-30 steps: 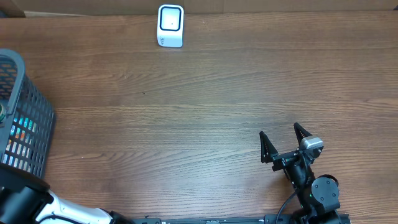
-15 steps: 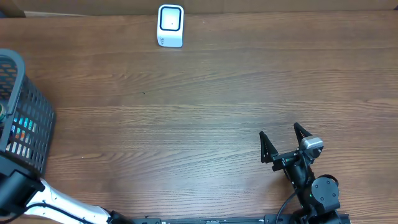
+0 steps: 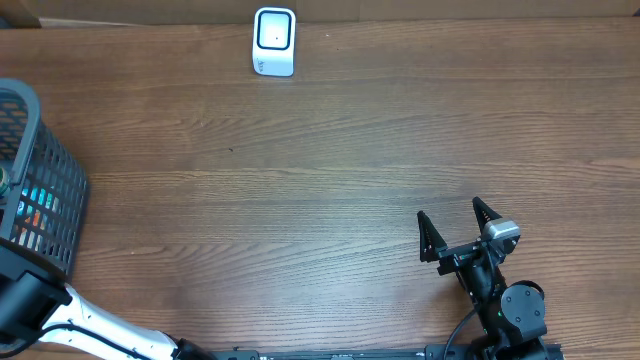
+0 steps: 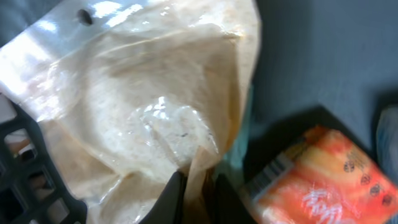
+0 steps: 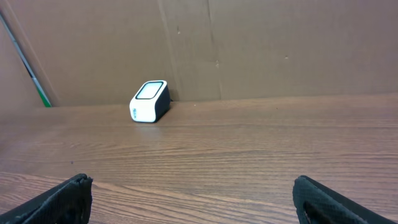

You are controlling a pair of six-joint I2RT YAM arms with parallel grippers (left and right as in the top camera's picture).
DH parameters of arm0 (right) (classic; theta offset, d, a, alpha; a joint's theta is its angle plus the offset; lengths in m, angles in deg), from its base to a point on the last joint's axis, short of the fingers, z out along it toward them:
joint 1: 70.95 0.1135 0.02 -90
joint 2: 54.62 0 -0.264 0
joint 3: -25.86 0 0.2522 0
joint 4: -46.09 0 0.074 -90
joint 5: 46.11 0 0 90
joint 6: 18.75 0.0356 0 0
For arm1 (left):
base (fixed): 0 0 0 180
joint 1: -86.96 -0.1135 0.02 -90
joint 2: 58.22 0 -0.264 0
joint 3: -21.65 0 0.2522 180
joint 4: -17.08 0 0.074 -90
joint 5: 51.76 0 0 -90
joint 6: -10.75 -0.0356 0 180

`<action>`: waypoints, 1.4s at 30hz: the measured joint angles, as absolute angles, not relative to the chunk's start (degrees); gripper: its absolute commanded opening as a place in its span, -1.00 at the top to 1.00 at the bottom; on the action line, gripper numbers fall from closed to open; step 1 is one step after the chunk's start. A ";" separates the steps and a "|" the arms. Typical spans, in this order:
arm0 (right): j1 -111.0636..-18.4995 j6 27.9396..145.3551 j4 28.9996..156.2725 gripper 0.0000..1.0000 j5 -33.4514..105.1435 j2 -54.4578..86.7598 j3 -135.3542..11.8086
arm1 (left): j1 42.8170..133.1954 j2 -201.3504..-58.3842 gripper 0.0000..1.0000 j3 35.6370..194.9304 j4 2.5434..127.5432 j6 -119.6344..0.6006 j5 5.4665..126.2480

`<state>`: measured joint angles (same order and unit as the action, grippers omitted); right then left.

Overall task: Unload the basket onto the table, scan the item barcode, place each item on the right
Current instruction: 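Reach the left gripper into the basket and grasp the clear snack bag, then lift the bag with the left gripper and place it mid-table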

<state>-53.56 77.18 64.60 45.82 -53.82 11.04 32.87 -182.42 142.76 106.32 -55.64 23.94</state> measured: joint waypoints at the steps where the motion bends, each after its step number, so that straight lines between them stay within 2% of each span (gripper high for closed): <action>1: -53.56 77.16 64.65 -1.00 45.80 -53.82 11.04 | 32.87 -182.64 0.92 143.98 107.96 -55.66 24.13; 14: -53.56 77.18 64.63 -1.00 45.80 -53.82 11.04 | 32.87 -184.06 0.92 176.42 126.30 -55.66 31.67; 19: -53.56 77.16 64.63 -1.00 45.82 -53.82 11.04 | 32.87 -183.62 0.92 186.12 127.28 -57.34 39.43; 26: -53.56 77.21 64.60 -1.00 45.82 -53.82 11.04 | 32.89 -179.49 0.92 189.12 123.24 -58.89 55.50; 36: -53.56 77.18 64.60 -1.00 45.82 -53.82 11.04 | 33.42 -164.39 0.92 190.10 115.35 -59.18 78.16; 39: -53.56 77.16 64.63 -1.00 45.82 -53.82 11.04 | 37.00 -160.30 0.92 190.89 116.86 -61.10 83.98; 42: -53.56 77.16 64.65 -1.00 45.85 -53.82 11.04 | 44.50 -159.06 0.91 191.11 120.42 -64.62 88.70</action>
